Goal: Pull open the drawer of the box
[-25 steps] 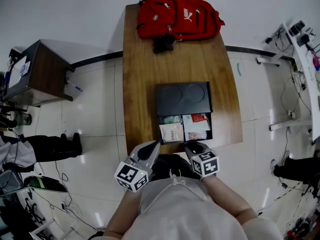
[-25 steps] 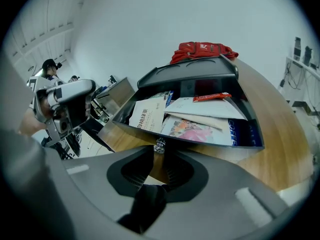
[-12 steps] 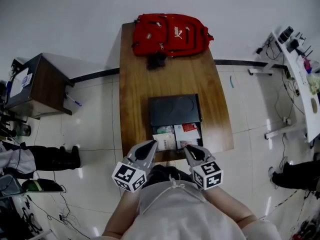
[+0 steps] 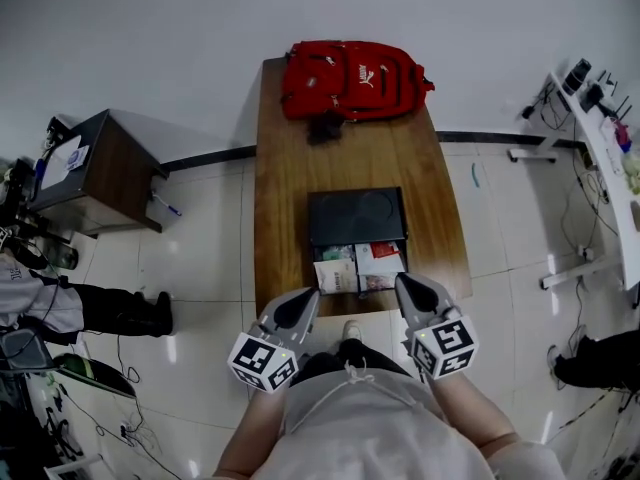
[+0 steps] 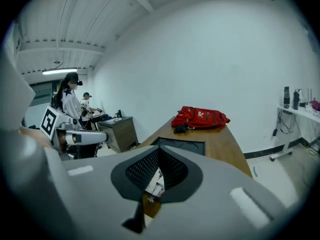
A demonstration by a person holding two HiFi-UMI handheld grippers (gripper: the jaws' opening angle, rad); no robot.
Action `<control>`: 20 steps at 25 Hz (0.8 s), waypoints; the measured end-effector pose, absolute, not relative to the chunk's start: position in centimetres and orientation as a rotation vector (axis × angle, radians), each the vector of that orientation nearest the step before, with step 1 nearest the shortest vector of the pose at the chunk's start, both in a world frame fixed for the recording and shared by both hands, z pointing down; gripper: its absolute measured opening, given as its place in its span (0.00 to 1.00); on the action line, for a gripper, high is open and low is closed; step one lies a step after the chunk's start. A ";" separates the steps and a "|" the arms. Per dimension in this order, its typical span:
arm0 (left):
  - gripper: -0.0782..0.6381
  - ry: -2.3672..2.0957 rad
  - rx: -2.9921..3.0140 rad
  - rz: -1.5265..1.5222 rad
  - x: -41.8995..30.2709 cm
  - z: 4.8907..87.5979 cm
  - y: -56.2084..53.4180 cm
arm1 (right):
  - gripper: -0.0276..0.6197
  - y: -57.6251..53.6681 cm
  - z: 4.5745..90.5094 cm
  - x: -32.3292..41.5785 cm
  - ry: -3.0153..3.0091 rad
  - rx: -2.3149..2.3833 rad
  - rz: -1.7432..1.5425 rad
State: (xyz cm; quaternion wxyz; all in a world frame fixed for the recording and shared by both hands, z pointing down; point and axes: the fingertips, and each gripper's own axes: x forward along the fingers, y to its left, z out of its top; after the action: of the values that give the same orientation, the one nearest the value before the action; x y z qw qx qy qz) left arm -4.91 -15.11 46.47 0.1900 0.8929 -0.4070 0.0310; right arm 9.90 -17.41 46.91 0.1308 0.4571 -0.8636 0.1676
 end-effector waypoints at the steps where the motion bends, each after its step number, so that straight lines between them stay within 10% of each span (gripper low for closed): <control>1: 0.12 -1.145 2.513 0.085 -5.1 46.4 -14.4 | 0.05 -16.8 46.8 10.1 -2.507 1.341 0.486; 20: 0.12 -1.108 2.631 0.035 -8.2 42.6 8.2 | 0.05 7.2 43.0 5.8 -2.539 1.407 0.376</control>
State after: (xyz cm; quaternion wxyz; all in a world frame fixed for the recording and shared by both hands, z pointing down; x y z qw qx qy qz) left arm -8.17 8.16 42.64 0.1427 0.9122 -0.3840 0.0121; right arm 5.84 7.16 42.97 0.1068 0.4780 -0.8624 0.1278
